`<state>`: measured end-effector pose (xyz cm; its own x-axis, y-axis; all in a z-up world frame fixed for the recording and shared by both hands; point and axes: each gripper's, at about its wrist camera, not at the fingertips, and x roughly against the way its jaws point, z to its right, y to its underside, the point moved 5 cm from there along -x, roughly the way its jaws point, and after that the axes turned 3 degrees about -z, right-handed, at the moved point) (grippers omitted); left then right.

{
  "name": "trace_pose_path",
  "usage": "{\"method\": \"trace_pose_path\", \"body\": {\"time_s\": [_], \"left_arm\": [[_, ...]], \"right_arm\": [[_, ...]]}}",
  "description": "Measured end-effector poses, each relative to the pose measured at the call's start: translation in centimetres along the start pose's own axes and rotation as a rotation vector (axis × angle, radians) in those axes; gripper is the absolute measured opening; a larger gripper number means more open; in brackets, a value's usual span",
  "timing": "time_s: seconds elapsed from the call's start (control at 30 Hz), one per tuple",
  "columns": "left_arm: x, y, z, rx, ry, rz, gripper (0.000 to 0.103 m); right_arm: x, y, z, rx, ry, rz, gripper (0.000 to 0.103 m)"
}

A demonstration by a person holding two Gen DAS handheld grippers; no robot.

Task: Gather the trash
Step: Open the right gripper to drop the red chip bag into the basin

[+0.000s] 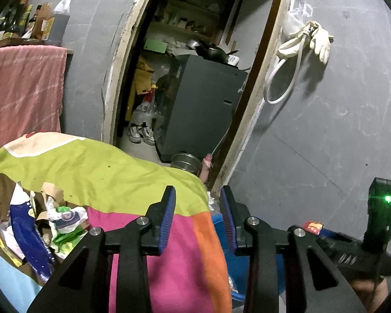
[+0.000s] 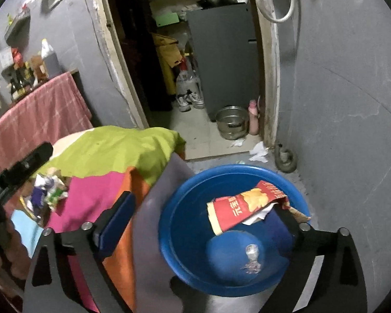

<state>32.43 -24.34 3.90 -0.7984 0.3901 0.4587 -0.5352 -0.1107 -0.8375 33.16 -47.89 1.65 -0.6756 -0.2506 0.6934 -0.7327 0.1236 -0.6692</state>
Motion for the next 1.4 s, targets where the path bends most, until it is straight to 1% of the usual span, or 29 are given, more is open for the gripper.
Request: {"method": "trace_pose_path", "body": {"time_s": [0.07,0.13,0.17,0.27,0.43,0.5,0.57,0.63,0.73,0.83,0.9,1.0,1.03,1.07,1.1,1.13,1.17,1.2,1.27,1.4], "left_arm": [[0.4,0.0,-0.4,0.003,-0.002,0.002,0.03],[0.9,-0.1,-0.9,0.003,-0.006,0.005,0.03],[1.1,0.0,-1.2,0.002,-0.01,0.006,0.03],[1.6,0.0,-1.8,0.004,-0.018,0.008,0.031],[2.4,0.2,-3.1,0.007,-0.036,-0.003,0.031],[2.9,0.4,-3.6,0.008,-0.041,-0.004,0.031],[3.4,0.4,-4.0,0.008,-0.042,-0.002,0.031],[3.9,0.5,-4.4,0.008,-0.046,0.003,0.031],[4.3,0.6,-4.8,0.009,-0.05,0.001,0.031],[4.6,0.7,-5.0,0.008,-0.054,0.0,0.031],[4.8,0.7,-5.2,0.008,-0.054,0.0,0.031],[4.9,0.8,-5.3,0.012,-0.053,-0.008,0.031],[4.9,0.7,-5.4,0.014,-0.052,-0.01,0.031],[5.0,0.8,-5.4,0.016,-0.048,-0.011,0.032],[5.1,0.8,-5.4,0.017,-0.048,-0.01,0.035],[5.1,0.8,-5.4,0.018,-0.048,-0.01,0.037],[5.2,0.8,-5.4,0.02,-0.047,-0.01,0.037],[5.3,0.9,-5.5,0.022,-0.045,-0.009,0.037],[5.3,1.1,-5.6,0.021,-0.047,-0.011,0.037],[5.3,1.4,-6.0,0.03,-0.048,-0.028,0.037]], "right_arm": [[-0.5,-0.1,1.0,-0.126,-0.082,-0.02,0.101],[-1.0,0.0,1.7,-0.2,-0.102,-0.036,0.102],[-1.1,0.0,1.8,-0.214,-0.104,-0.039,0.102],[-1.5,0.1,1.4,-0.228,-0.092,-0.052,0.103],[-2.1,0.5,0.2,-0.236,-0.098,-0.092,0.103],[-2.6,0.9,0.2,-0.241,-0.079,-0.129,0.103],[-3.8,1.4,0.6,-0.239,-0.039,-0.196,0.103],[-4.6,2.0,0.9,-0.244,-0.014,-0.245,0.103],[-5.4,2.7,1.3,-0.284,-0.029,-0.303,0.103],[-4.8,2.8,1.2,-0.287,-0.018,-0.299,0.103],[-3.8,2.4,0.7,-0.255,-0.002,-0.268,0.103],[-2.5,1.7,-0.2,-0.148,0.072,-0.208,0.103],[-2.6,1.7,-0.2,-0.13,0.08,-0.229,0.103],[-2.5,1.7,-0.1,-0.157,0.044,-0.24,0.103],[-2.4,1.6,0.2,-0.224,-0.029,-0.247,0.103],[-2.6,1.6,0.6,-0.279,-0.076,-0.263,0.103],[-2.8,1.7,1.1,-0.327,-0.101,-0.283,0.103],[-2.8,1.8,1.2,-0.342,-0.099,-0.287,0.103],[-2.6,1.7,1.4,-0.327,-0.078,-0.287,0.103],[-2.6,1.6,1.5,-0.349,-0.092,-0.314,0.103]]}}
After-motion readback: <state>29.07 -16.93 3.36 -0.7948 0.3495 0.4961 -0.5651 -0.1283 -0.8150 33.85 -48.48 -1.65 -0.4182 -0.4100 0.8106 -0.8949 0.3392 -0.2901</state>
